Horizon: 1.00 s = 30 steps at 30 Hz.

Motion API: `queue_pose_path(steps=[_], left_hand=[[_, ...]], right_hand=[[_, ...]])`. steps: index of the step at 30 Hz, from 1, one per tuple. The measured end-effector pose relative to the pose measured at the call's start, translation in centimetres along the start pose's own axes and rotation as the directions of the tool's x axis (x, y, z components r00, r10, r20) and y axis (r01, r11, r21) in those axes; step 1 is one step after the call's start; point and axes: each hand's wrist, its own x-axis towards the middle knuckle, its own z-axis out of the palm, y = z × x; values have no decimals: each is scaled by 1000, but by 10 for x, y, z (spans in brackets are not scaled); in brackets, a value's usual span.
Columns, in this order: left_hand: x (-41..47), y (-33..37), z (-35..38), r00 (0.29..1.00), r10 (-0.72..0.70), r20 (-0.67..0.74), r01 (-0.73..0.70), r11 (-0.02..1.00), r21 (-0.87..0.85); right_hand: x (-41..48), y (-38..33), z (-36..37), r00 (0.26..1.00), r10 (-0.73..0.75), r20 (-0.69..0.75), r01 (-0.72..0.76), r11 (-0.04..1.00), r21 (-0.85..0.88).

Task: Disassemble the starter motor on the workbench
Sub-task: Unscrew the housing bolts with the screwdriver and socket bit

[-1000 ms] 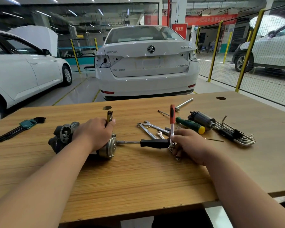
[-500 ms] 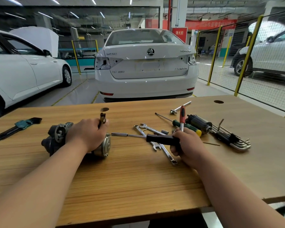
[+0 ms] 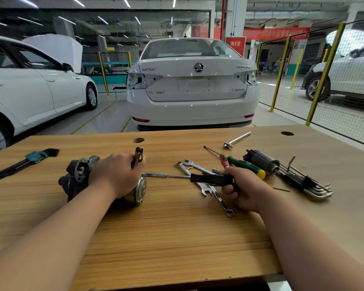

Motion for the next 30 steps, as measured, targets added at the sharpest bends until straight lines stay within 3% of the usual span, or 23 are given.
queue_pose_path(steps=[3, 5, 7, 9, 11, 13, 16, 19, 22, 27, 30], left_hand=[[-2, 0, 0, 1000, 17, -13, -17, 1000, -15], [-3, -1, 0, 1000, 12, -13, -12, 1000, -21], [-2, -1, 1, 1000, 6, -13, -6, 1000, -21], [-3, -1, 1, 1000, 4, -17, -4, 1000, -18], [-3, -1, 1, 1000, 9, -17, -10, 1000, -24], [-3, 0, 0, 1000, 13, -9, -14, 1000, -27], [-3, 0, 0, 1000, -1, 13, 1, 1000, -10], [-4, 0, 0, 999, -10, 31, 10, 1000, 6], [-3, 0, 0, 998, -22, 51, 21, 1000, 21], [-3, -1, 0, 994, -47, 96, 46, 999, 9], [-4, 0, 0, 994, -30, 108, 28, 999, 24]], right_hand=[[4, -9, 0, 992, 110, 53, -110, 994, -2], [2, -12, 3, 993, 110, 50, -107, 992, -60], [0, -10, 5, 1000, 20, 5, -19, 986, -168], [-1, -3, 7, 982, -181, -60, 147, 916, -373], [-3, 5, 7, 894, -443, -73, 326, 752, -573], [-7, 10, 7, 752, -659, -19, 455, 540, -708], [-15, 13, 8, 608, -791, 73, 571, 371, -732], [-19, 17, 6, 568, -816, 102, 568, 299, -767], [-21, 20, 4, 638, -766, 72, 561, 399, -725], [-23, 21, -1, 806, -592, 17, 529, 706, -470], [-22, 21, 7, 829, -558, -29, 491, 752, -439]])
